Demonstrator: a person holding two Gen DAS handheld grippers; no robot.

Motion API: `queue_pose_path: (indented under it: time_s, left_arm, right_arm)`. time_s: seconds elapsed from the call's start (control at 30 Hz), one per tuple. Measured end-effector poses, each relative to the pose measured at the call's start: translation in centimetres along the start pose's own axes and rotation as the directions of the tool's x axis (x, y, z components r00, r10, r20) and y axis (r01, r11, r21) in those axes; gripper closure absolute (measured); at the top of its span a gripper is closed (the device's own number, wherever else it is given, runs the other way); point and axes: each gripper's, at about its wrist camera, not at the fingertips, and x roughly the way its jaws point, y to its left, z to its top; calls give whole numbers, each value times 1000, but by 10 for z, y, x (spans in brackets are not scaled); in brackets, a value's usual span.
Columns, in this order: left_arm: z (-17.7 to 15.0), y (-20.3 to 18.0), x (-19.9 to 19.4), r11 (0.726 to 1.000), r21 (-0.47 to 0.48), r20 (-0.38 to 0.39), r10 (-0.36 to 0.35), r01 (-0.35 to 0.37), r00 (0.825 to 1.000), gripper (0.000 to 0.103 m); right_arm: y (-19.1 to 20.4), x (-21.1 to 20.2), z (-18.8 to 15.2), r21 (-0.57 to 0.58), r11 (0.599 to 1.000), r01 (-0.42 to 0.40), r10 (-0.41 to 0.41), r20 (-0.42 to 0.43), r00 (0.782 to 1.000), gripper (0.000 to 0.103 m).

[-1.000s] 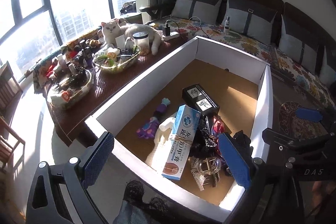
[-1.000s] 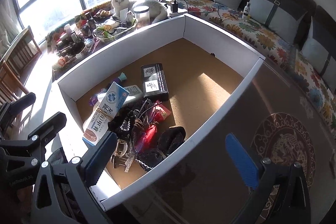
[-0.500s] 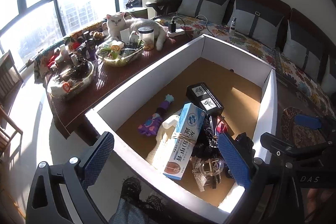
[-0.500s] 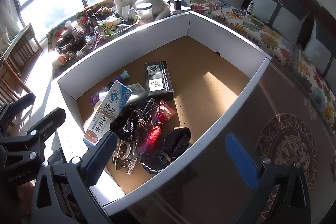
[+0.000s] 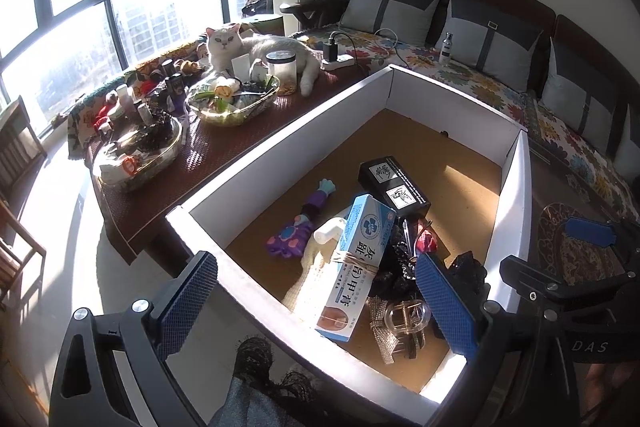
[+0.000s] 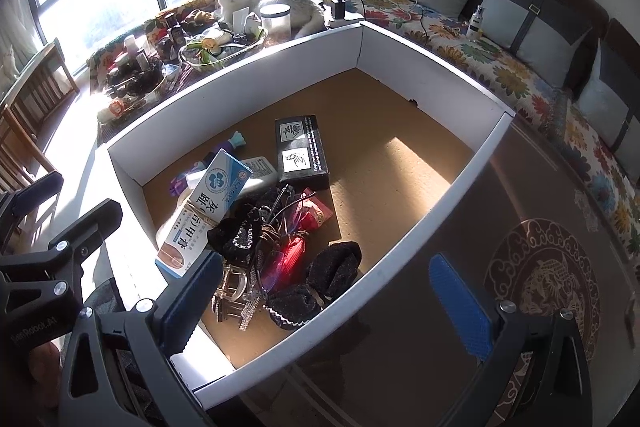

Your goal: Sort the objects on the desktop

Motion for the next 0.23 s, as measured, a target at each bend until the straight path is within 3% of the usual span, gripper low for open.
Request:
queue_pose_path:
  time_s: [0.23]
  left_arm:
    - [0, 7, -6, 998, -48, 30, -32, 34, 999, 2]
  right_arm:
    - [0, 0, -2, -2, 1000, 3, -3, -2, 1000, 0]
